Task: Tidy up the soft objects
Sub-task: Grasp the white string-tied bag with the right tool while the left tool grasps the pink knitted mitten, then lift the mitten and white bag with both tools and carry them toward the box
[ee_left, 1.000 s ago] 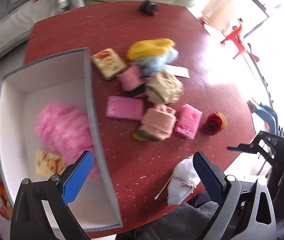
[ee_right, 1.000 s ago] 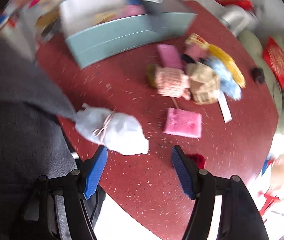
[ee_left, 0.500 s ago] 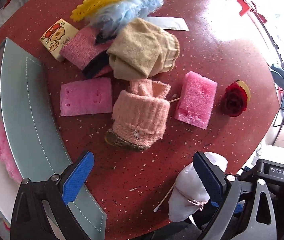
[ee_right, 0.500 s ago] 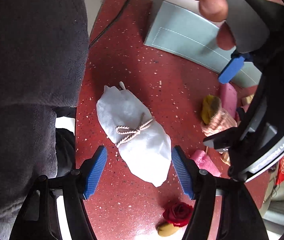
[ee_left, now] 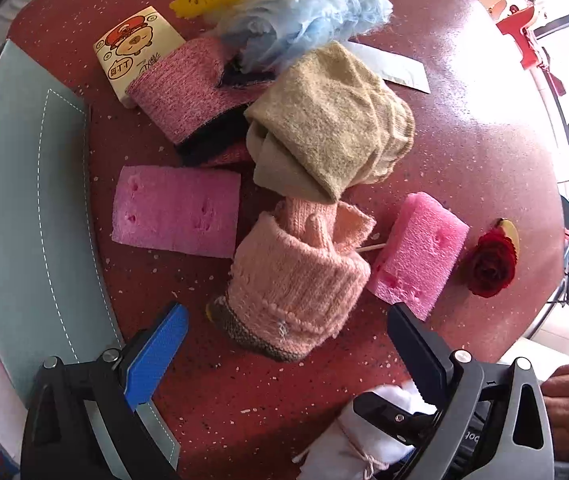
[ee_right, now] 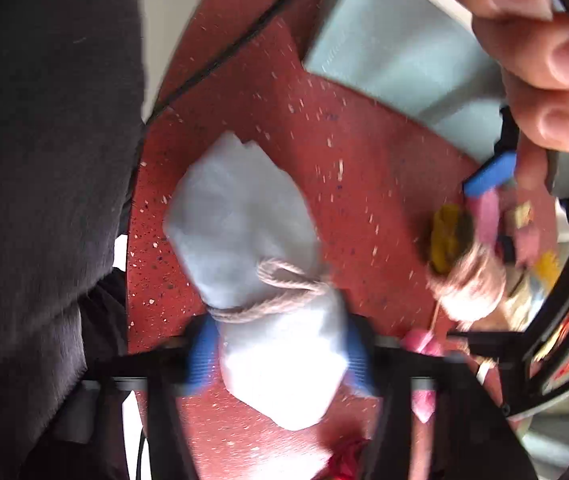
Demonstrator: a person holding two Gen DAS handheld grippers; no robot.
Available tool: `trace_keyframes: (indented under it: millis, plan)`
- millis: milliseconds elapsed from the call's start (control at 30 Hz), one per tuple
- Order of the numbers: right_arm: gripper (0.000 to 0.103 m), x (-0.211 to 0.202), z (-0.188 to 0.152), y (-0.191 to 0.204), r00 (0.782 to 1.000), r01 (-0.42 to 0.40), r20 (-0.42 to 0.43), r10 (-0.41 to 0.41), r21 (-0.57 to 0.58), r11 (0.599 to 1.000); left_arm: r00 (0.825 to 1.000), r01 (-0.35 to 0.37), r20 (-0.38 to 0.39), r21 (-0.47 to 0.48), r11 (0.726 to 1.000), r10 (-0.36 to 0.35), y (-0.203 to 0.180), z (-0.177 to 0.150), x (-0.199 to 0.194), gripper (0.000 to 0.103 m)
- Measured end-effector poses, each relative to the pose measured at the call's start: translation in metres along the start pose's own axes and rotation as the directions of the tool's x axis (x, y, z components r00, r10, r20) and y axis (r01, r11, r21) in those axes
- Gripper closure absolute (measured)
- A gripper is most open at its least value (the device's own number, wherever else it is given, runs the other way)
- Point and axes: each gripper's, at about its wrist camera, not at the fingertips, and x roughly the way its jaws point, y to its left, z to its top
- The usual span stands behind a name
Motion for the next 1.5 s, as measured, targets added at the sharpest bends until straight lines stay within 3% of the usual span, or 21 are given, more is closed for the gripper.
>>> trace_keyframes:
  millis: [33,100,167,233,267,333,400,433,533,567,600,667,700,900,1033,1100,1200,1233,1267,1367,1500]
  plan:
    - [0.068,-0.001,-0.002,-0.004,1.0,-0.01,-0.001,0.01,0.046,0.999,1.0,-0.004,-0.008,-0.008,1.0,0.004,-0.003,0.004,0.003,0.007]
    - [0.07,-0.004,-0.012,-0.017,0.999,-0.053,-0.004,0.054,0.196,0.979,1.0,-0.019,-0.019,0.014,1.0,0.019,-0.007,0.008,0.009,0.044]
    - [0.071,-0.007,-0.035,-0.034,0.998,-0.064,-0.004,0.07,0.36,0.931,0.998,-0.045,-0.051,0.063,0.997,0.048,-0.015,0.01,0.016,0.051]
    - [0.071,-0.013,-0.076,-0.053,0.996,-0.069,-0.009,0.09,0.565,0.822,0.997,-0.064,-0.033,0.091,0.994,0.067,-0.019,0.008,0.015,0.051]
    - [0.071,-0.015,-0.097,-0.06,0.995,-0.07,-0.009,0.099,0.646,0.76,0.997,-0.067,-0.031,0.085,0.994,0.07,-0.019,0.008,0.015,0.051]
    - [0.07,-0.019,-0.147,-0.07,0.994,-0.055,-0.012,0.109,0.802,0.594,0.997,-0.078,-0.012,0.058,0.995,0.079,-0.018,0.004,0.011,0.056]
    - [0.07,-0.023,-0.199,-0.079,0.993,-0.039,-0.008,0.117,0.918,0.396,0.998,-0.053,0.02,0.031,0.998,0.052,-0.019,-0.004,0.004,0.057]
    - [0.069,-0.024,-0.229,-0.082,0.993,-0.018,-0.014,0.116,0.963,0.27,0.999,-0.045,0.028,0.02,0.999,0.044,-0.019,-0.005,0.002,0.059]
    - [0.069,-0.019,-0.294,-0.085,0.991,0.009,-0.004,0.137,0.999,-0.037,0.999,-0.043,0.028,0.008,0.999,0.043,-0.015,-0.015,-0.001,0.059]
    - [0.069,-0.014,-0.311,-0.083,0.988,0.031,-0.012,0.155,0.992,-0.12,0.999,-0.046,0.025,0.011,0.999,0.046,-0.015,-0.019,-0.001,0.059]
    - [0.069,-0.009,-0.325,-0.081,0.986,0.041,-0.009,0.169,0.982,-0.185,0.998,-0.055,0.015,0.02,0.998,0.055,-0.019,-0.023,0.001,0.059]
    - [0.068,-0.005,-0.338,-0.079,0.985,0.012,0.03,0.17,0.97,-0.241,0.997,-0.072,-0.004,0.049,0.996,0.072,-0.021,-0.047,0.009,0.059]
    - [0.068,-0.004,-0.337,-0.08,0.985,0.01,0.031,0.17,0.972,-0.234,0.996,-0.086,-0.004,0.074,0.994,0.086,-0.025,-0.05,0.01,0.059]
    - [0.065,0.01,-0.304,-0.098,0.981,0.055,-0.044,0.19,0.997,-0.057,0.992,-0.113,-0.034,0.166,0.98,0.12,-0.051,-0.059,0.024,0.059]
    - [0.065,-0.001,-0.233,-0.111,0.986,-0.006,-0.021,0.163,0.987,0.16,0.993,-0.107,-0.031,0.168,0.98,0.114,-0.071,-0.055,0.034,0.059]
    - [0.063,-0.003,-0.208,-0.112,0.986,-0.063,0.026,0.165,0.973,0.222,0.996,-0.076,-0.033,0.136,0.988,0.082,-0.071,-0.051,0.038,0.059]
    - [0.062,0.005,-0.177,-0.109,0.974,-0.136,0.083,0.209,0.958,0.252,0.998,-0.049,-0.042,0.085,0.995,0.052,-0.078,-0.051,0.043,0.056]
    - [0.062,0.008,-0.17,-0.108,0.97,-0.148,0.09,0.226,0.955,0.256,0.997,-0.055,-0.045,0.086,0.995,0.059,-0.075,-0.054,0.043,0.043]
    - [0.062,0.011,-0.162,-0.107,0.968,-0.154,0.09,0.234,0.95,0.272,0.996,-0.069,-0.058,0.095,0.993,0.075,-0.078,-0.056,0.047,0.039]
    - [0.059,0.014,-0.149,-0.106,0.967,-0.154,0.08,0.24,0.938,0.309,0.992,-0.092,-0.071,0.135,0.986,0.102,-0.09,-0.057,0.057,0.041]
    - [0.06,0.019,-0.136,-0.112,0.967,-0.148,0.07,0.244,0.937,0.317,0.992,-0.103,-0.052,0.181,0.978,0.114,-0.108,-0.054,0.064,0.049]
